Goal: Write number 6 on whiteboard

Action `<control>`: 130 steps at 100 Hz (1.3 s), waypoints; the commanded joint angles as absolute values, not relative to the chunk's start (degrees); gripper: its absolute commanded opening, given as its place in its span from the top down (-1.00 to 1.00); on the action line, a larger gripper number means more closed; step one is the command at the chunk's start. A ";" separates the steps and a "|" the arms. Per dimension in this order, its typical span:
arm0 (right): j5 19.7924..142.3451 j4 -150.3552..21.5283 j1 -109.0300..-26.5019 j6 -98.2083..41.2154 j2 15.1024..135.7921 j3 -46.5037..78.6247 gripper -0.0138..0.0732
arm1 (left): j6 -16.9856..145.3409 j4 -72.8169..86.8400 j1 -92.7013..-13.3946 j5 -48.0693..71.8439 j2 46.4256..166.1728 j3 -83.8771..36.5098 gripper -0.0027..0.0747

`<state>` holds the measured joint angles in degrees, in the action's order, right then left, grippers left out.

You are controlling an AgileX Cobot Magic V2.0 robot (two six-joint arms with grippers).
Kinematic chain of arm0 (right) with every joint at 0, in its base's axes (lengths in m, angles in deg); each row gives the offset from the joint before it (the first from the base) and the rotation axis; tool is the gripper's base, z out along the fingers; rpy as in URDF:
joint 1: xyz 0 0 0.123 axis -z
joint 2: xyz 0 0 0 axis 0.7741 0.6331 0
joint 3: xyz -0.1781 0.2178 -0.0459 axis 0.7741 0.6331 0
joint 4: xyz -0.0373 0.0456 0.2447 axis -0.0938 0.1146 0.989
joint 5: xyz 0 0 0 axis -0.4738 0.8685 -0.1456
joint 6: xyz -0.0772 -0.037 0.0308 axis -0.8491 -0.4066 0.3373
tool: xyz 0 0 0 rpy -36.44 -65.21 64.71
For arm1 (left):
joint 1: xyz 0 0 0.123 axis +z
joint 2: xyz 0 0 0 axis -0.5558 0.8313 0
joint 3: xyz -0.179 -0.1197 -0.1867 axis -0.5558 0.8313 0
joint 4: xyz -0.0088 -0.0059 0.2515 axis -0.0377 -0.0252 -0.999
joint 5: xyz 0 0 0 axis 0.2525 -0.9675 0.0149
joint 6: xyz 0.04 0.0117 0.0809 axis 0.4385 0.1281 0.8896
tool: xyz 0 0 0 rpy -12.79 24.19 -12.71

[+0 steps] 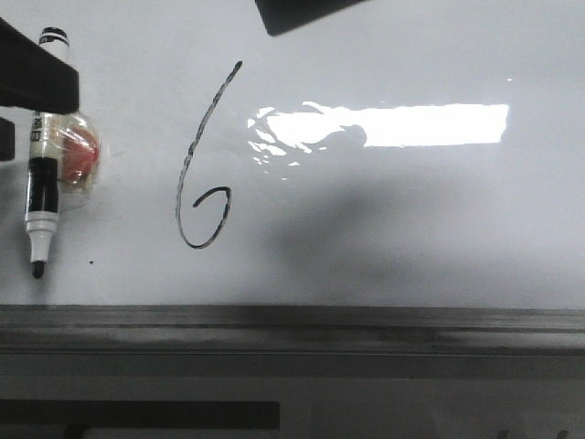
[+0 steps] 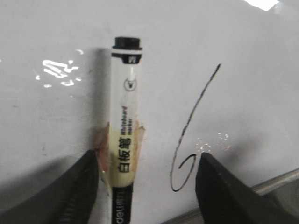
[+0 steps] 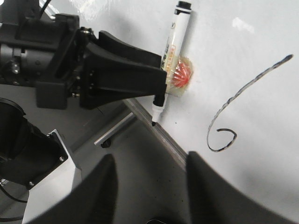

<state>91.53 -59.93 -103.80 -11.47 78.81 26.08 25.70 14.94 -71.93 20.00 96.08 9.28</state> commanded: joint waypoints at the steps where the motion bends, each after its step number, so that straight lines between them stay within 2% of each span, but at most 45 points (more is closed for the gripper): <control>1: 88.48 -60.33 -103.37 -12.05 76.00 24.94 0.80 | 25.56 14.15 -71.79 21.67 91.64 7.49 0.23; 2: 88.48 -60.51 -103.37 -12.05 75.68 25.07 0.85 | 25.71 14.01 -71.79 21.67 90.92 7.49 0.33; 11: 86.43 -61.67 -103.37 -12.05 73.11 26.43 0.80 | 25.72 11.13 -71.79 21.63 86.12 7.49 0.99; 29: 75.39 -64.66 -103.59 -12.15 65.26 34.48 0.80 | 26.20 4.66 -71.79 22.23 76.85 9.12 0.98; 48: 59.96 -65.21 -103.59 -12.15 52.75 48.11 0.80 | 30.86 3.86 -71.79 24.72 66.81 16.03 0.98; 58: 56.31 -65.21 -103.59 -12.15 46.55 55.12 0.80 | 33.44 3.82 -71.79 24.72 62.48 19.53 0.98; 88: 55.79 -65.21 -103.59 -12.15 33.37 68.93 0.81 | 33.60 4.11 -71.79 24.72 58.96 25.64 0.98; 130: 56.89 -65.21 -103.59 -12.15 32.36 70.67 0.81 | 33.60 4.11 -71.79 24.72 58.96 25.76 0.98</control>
